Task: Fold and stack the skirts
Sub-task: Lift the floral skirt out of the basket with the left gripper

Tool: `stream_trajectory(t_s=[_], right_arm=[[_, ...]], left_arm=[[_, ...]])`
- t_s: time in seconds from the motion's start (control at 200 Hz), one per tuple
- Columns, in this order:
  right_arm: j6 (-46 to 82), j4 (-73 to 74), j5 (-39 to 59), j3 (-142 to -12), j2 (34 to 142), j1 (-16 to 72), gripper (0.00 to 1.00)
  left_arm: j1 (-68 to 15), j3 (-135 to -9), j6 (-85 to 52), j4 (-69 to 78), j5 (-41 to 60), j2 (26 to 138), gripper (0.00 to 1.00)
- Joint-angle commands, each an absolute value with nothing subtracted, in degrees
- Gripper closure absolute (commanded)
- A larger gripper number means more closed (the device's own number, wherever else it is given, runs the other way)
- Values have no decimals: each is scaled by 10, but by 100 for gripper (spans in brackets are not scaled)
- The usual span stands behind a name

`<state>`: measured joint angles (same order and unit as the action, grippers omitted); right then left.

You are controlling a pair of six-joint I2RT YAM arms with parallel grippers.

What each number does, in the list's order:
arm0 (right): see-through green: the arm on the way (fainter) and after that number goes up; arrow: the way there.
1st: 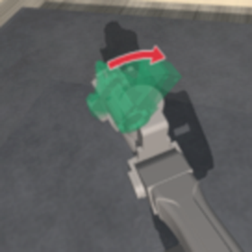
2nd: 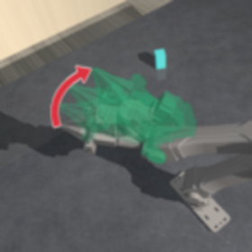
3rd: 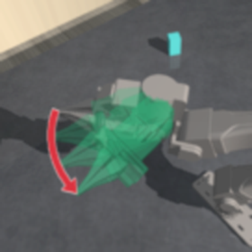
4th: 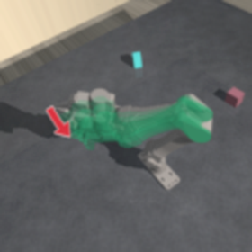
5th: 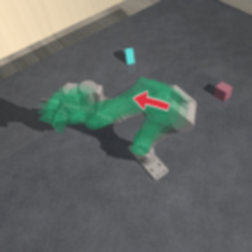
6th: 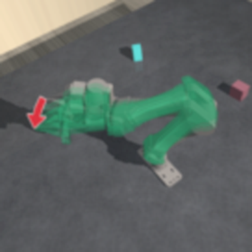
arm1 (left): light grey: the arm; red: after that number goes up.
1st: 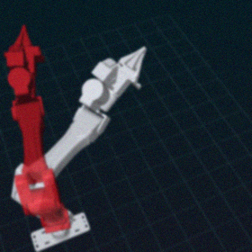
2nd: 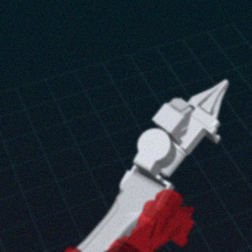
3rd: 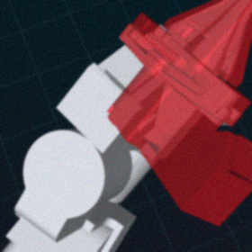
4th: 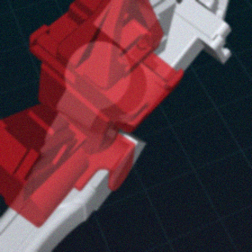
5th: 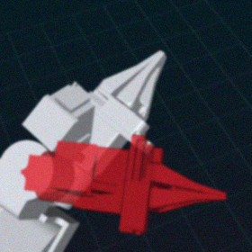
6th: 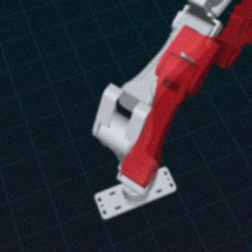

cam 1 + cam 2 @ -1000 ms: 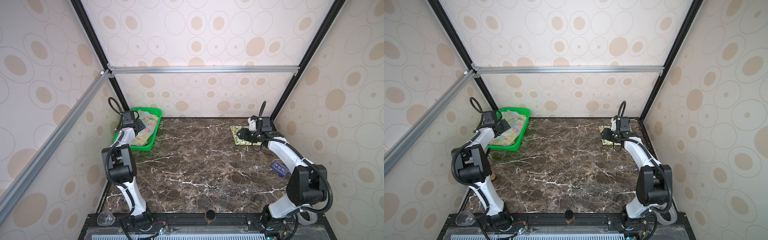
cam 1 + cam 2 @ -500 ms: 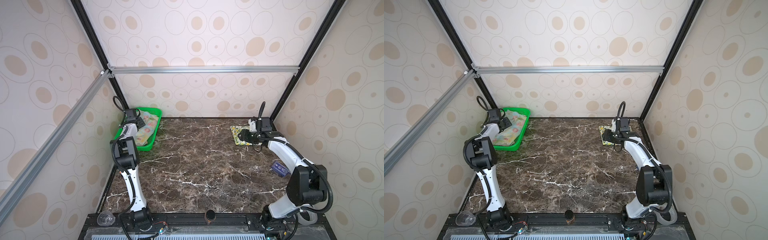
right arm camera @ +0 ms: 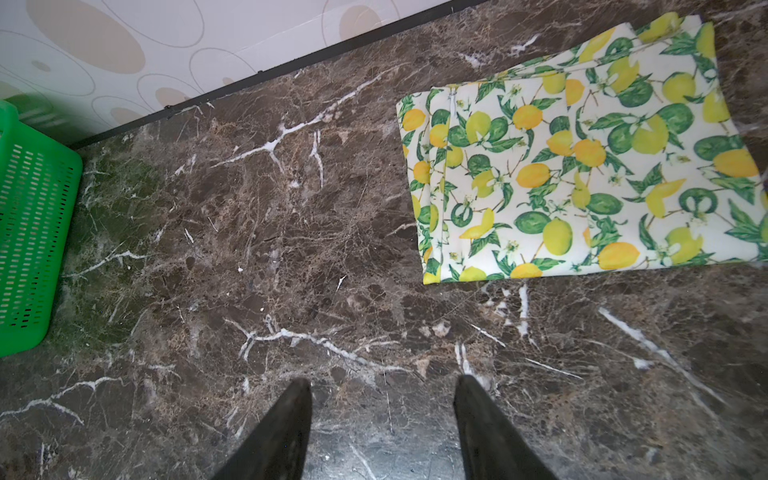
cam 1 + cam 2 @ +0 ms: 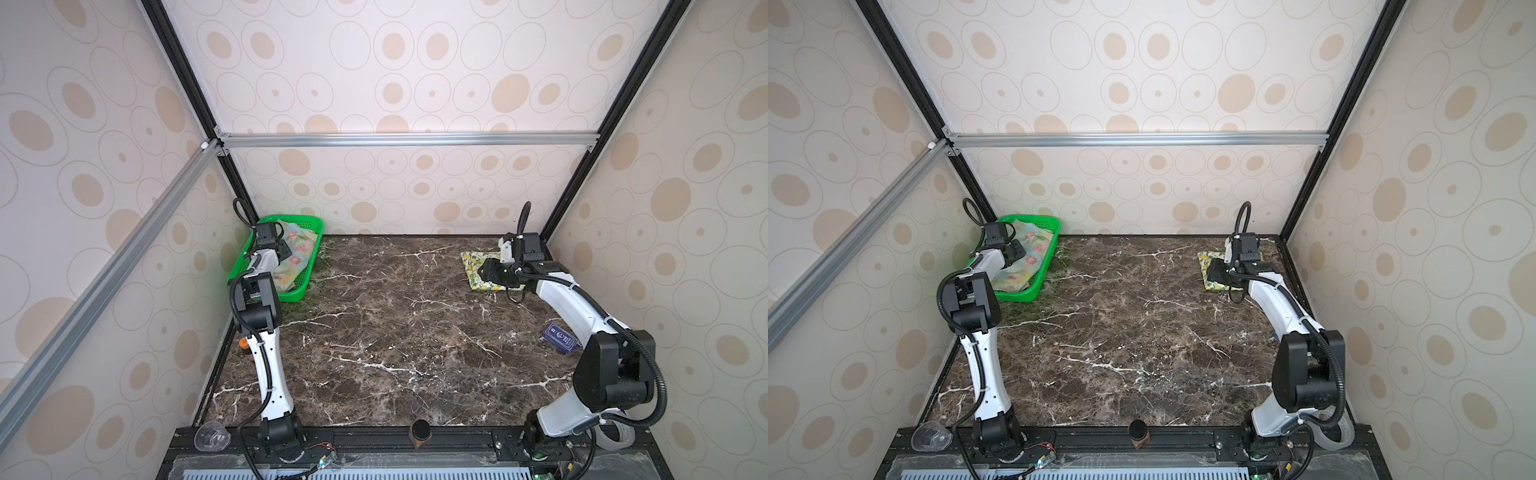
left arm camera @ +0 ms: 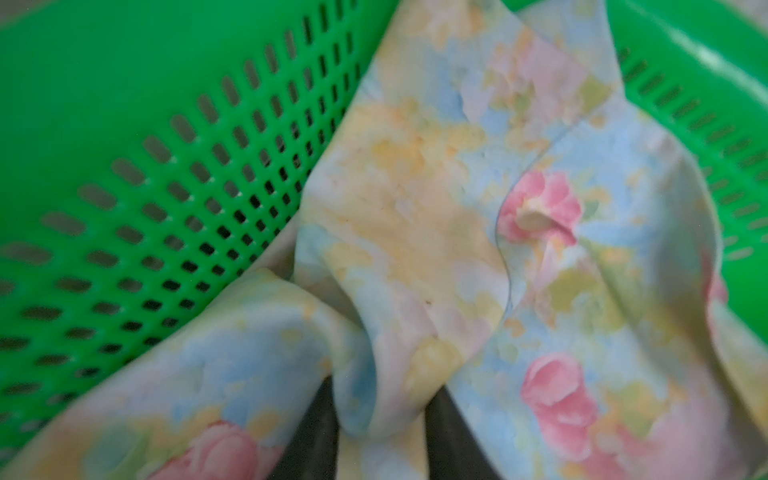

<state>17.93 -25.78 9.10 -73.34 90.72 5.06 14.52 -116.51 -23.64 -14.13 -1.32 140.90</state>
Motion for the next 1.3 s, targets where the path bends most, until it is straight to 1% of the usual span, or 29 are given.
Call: stream_trajectory(t_s=[0.0, 0.03, 0.17, 0.285, 0.49, 0.715, 0.835, 1.03, 1.17, 1.295], right_arm=[[182, -266, 90, -743, 888, 54, 42], [184, -265, 91, -743, 888, 54, 42], [189, -260, 95, -742, 885, 57, 43], [189, -259, 99, -739, 876, 59, 43], [192, -251, 103, -723, 850, 63, 43], [204, -233, 117, -686, 797, 63, 43], [216, -218, 129, -659, 763, 64, 43], [239, -189, 149, -609, 717, 69, 44], [257, -167, 156, -580, 697, 77, 44], [266, -158, 158, -568, 690, 89, 44]], left_arm=[[149, -1178, -214, -135, -25, 1404, 92], [149, -1171, -212, -133, -25, 1398, 100], [145, -1109, -198, -90, -27, 1340, 100], [137, -1093, -181, -87, -41, 1292, 100], [109, -1108, -157, -106, -45, 1209, 100], [68, -1185, -155, -165, -29, 1128, 100], [43, -1189, -161, -147, 13, 1067, 100], [-3, -1176, -171, -105, 137, 987, 100], [-48, -1129, -192, -50, 234, 938, 100], [-85, -1074, -238, 6, 276, 907, 100]])
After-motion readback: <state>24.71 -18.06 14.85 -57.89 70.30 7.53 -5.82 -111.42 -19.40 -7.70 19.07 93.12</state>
